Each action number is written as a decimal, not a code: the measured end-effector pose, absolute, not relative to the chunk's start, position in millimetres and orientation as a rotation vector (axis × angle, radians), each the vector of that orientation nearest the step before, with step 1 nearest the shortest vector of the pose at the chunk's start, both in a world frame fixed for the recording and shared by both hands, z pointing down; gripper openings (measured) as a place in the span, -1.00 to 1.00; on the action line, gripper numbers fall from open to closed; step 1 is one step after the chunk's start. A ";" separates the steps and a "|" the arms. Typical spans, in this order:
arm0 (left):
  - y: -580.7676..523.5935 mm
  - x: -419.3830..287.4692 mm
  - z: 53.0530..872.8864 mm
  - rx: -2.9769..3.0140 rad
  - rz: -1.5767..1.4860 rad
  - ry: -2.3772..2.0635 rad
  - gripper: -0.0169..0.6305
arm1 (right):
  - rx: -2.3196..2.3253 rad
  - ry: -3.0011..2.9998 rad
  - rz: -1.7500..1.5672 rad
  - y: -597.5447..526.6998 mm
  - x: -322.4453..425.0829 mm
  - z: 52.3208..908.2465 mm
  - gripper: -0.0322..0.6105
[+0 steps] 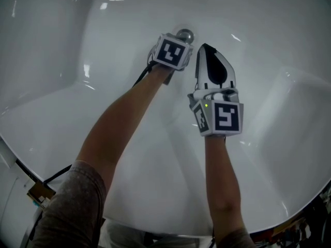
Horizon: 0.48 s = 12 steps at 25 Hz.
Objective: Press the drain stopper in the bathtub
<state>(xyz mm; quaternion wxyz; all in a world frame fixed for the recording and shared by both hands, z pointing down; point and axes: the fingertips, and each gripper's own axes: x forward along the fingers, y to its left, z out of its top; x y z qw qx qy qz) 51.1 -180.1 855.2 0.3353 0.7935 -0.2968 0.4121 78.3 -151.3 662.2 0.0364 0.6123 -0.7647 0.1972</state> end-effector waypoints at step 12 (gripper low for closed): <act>-196.8 48.8 897.2 2.070 1.117 -0.878 -0.91 | 1.845 -2.305 0.660 -147.1 83.2 687.0 -0.88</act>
